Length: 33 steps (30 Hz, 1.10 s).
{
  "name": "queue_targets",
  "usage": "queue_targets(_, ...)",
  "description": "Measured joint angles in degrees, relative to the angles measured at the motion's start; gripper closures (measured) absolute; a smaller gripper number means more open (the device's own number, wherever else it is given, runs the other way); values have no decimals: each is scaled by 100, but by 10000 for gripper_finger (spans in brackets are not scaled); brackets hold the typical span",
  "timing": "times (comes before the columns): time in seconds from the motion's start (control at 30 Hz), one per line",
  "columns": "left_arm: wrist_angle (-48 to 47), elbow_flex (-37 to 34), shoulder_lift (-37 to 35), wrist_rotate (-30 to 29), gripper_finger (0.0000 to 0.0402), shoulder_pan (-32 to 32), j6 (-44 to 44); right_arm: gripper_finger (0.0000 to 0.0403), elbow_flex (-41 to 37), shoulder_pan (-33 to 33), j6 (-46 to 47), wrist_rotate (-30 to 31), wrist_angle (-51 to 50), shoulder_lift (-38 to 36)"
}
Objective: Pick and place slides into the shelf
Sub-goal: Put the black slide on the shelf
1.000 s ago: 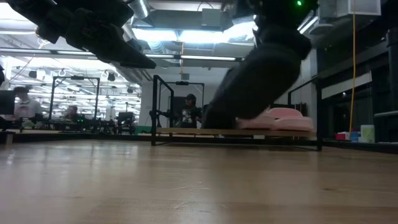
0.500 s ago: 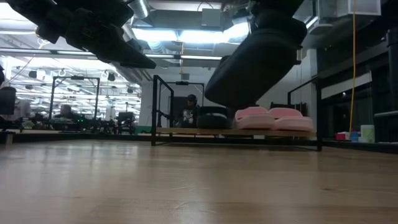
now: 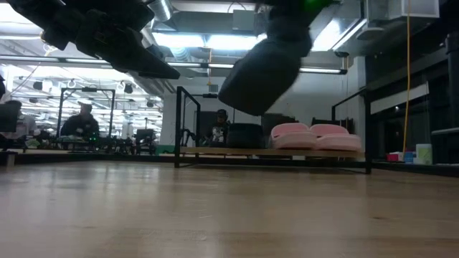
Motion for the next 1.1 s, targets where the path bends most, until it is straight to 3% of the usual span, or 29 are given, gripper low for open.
queue_targets(0.37,0,0,0,0,244,0,-7,397,0,-998,-78,-455,974,0)
queue_targets(0.77,0,0,1,0,244,0,-7,397,0,-1777,-938,-1027,2333,27)
queue_targets(1.1,-18,0,0,0,244,0,-5,397,290,-2202,-920,-1118,2208,348)
